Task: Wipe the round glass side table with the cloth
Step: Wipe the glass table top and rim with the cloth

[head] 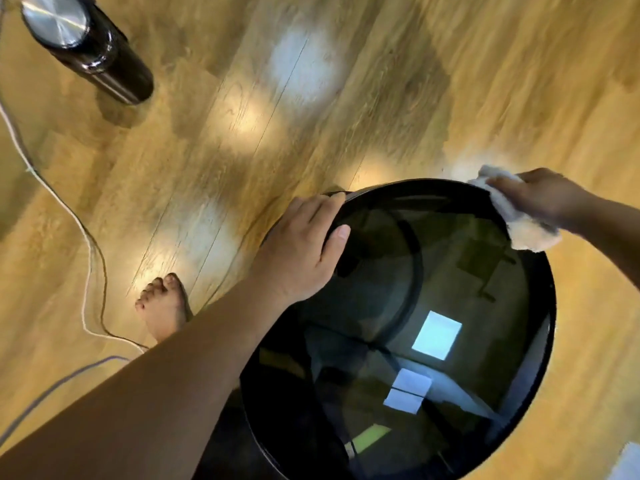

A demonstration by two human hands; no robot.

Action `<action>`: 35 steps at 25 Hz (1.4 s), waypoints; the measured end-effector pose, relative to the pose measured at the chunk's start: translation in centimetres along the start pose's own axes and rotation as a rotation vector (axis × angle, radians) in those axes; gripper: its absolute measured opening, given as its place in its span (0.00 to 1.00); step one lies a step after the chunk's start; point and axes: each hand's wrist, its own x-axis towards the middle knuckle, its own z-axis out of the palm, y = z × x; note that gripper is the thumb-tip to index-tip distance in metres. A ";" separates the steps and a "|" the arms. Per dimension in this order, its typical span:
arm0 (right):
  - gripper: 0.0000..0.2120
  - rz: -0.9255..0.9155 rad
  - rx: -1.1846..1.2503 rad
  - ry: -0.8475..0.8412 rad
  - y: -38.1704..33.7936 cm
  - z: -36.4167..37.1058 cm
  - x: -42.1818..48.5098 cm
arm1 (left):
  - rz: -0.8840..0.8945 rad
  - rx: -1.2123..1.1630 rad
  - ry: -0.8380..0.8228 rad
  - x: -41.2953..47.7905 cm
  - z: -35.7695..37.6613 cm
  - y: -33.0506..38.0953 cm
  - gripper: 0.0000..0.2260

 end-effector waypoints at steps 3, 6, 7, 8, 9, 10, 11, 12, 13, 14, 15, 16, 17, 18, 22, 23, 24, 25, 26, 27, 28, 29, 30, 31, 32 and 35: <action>0.23 -0.085 0.093 0.090 -0.9 1.4 0.3 | -0.017 -0.001 -0.028 -0.2 -0.2 0.2 0.24; 0.24 -0.434 0.065 0.161 -8.9 2.6 -1.1 | -0.040 0.023 -0.040 -0.1 -0.5 0.4 0.25; 0.25 -0.546 0.033 0.152 -11.3 3.4 -2.0 | -0.034 0.035 -0.029 -0.2 -0.4 0.6 0.25; 0.26 -0.624 0.017 0.142 -13.0 4.1 -3.1 | -0.025 0.048 -0.015 -0.2 -0.4 0.8 0.25; 0.26 -0.662 0.029 0.148 -13.4 4.5 -3.6 | -0.026 0.065 -0.005 -0.2 -0.4 1.0 0.24; 0.27 -0.658 0.065 0.165 -12.5 4.5 -3.4 | -0.036 0.098 0.005 0.0 -0.7 1.2 0.24; 0.27 -0.619 0.121 0.204 -10.5 4.4 -2.7 | -0.038 0.148 0.023 0.7 -1.0 1.5 0.24; 0.27 -0.541 0.181 0.243 -7.6 4.0 -1.6 | -0.022 0.201 0.037 1.8 -1.1 2.1 0.24; 0.27 -0.439 0.248 0.262 -4.2 3.8 -0.6 | 0.011 0.243 0.038 3.3 -1.1 3.1 0.23; 0.27 -0.325 0.317 0.261 -0.5 3.7 0.1 | 0.061 0.273 0.014 5.1 -0.7 4.3 0.23; 0.28 -0.210 0.378 0.242 3.4 4.0 0.3 | 0.128 0.301 -0.043 7.3 0.3 5.9 0.23; 0.29 -0.104 0.409 0.212 7.0 4.6 0.0 | 0.199 0.328 -0.128 9.6 1.6 7.8 0.23; 0.30 -0.027 0.414 0.181 10.1 5.6 -0.7 | 0.276 0.356 -0.221 12.0 3.2 9.7 0.23; 0.30 0.021 0.415 0.158 12.4 6.6 -1.6 | 0.359 0.393 -0.310 14.0 5.0 11.6 0.23; 0.30 -0.009 0.489 0.202 13.5 7.8 -1.5 | 0.660 0.567 -0.537 17.9 10.6 15.3 0.22; 0.30 -0.065 0.519 0.223 12.0 7.5 -0.6 | 0.668 0.582 -0.533 18.2 10.9 14.9 0.23; 0.29 -0.127 0.554 0.232 10.8 7.0 0.3 | 0.652 0.557 -0.499 18.4 11.3 14.7 0.23; 0.30 -0.180 0.586 0.221 9.7 6.5 0.9 | 0.621 0.501 -0.461 18.4 11.5 14.5 0.23; 0.30 -0.215 0.627 0.202 9.0 6.1 1.3 | 0.598 0.456 -0.431 18.4 11.6 14.5 0.22; 0.29 -0.230 0.685 0.180 9.1 6.0 1.6 | 0.594 0.456 -0.413 18.4 11.6 14.7 0.21; 0.26 -0.230 0.757 0.159 9.9 6.2 1.4 | 0.606 0.506 -0.416 18.4 11.7 15.0 0.20; 0.24 -0.221 0.814 0.138 11.4 6.7 1.0 | 0.622 0.575 -0.422 18.3 11.8 15.3 0.20; 0.22 -0.208 0.849 0.121 13.3 7.5 0.4 | 0.630 0.645 -0.415 18.2 11.7 15.5 0.21; 0.21 -0.189 0.872 0.103 15.5 8.7 -0.5 | 0.634 0.695 -0.401 18.1 11.6 15.6 0.21; 0.21 -0.157 0.888 0.071 18.1 10.2 -1.5 | 0.641 0.731 -0.389 18.0 11.6 15.8 0.21; 0.23 -0.047 0.848 -0.055 23.5 14.4 -5.3 | 0.655 0.800 -0.400 18.1 11.8 16.1 0.21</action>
